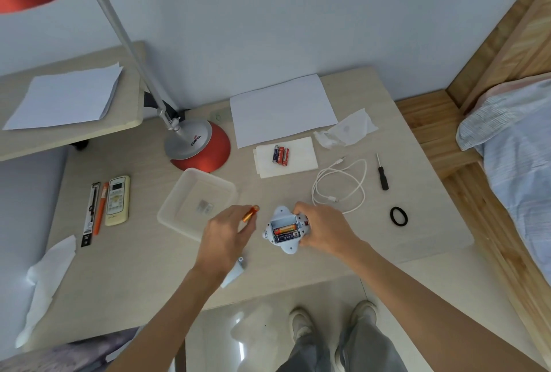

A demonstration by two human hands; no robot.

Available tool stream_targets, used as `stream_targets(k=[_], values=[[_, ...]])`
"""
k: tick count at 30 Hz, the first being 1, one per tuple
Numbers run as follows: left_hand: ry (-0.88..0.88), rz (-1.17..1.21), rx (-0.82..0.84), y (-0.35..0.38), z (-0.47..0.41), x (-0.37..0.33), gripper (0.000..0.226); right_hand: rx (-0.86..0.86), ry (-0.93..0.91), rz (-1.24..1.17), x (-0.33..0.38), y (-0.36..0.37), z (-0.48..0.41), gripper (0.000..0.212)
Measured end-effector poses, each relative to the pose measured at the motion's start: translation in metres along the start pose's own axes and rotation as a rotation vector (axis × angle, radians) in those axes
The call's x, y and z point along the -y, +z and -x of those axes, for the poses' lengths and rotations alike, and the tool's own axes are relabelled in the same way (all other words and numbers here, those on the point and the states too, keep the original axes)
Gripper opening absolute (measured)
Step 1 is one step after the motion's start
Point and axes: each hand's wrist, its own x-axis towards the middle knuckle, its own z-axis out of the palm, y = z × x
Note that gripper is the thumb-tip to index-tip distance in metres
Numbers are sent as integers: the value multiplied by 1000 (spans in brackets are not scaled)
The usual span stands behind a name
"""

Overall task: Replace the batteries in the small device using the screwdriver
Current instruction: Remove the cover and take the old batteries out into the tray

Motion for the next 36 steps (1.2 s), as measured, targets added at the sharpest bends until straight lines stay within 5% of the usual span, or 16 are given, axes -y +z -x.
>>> stream_targets(k=[11,23,29,36], values=[[-276,-187,162,-46,-14,90,12,7,8,-3,0,0,0,49],[-413,-311,344,-34,-30,91,19,0,-3,-3,-1,-2,0,49],[-136,-382,175,-49,-17,58,47,-11,-12,8,2,-3,1,47],[126,-350,341,-42,-6,6,81,-18,-18,14,3,-4,2,45]])
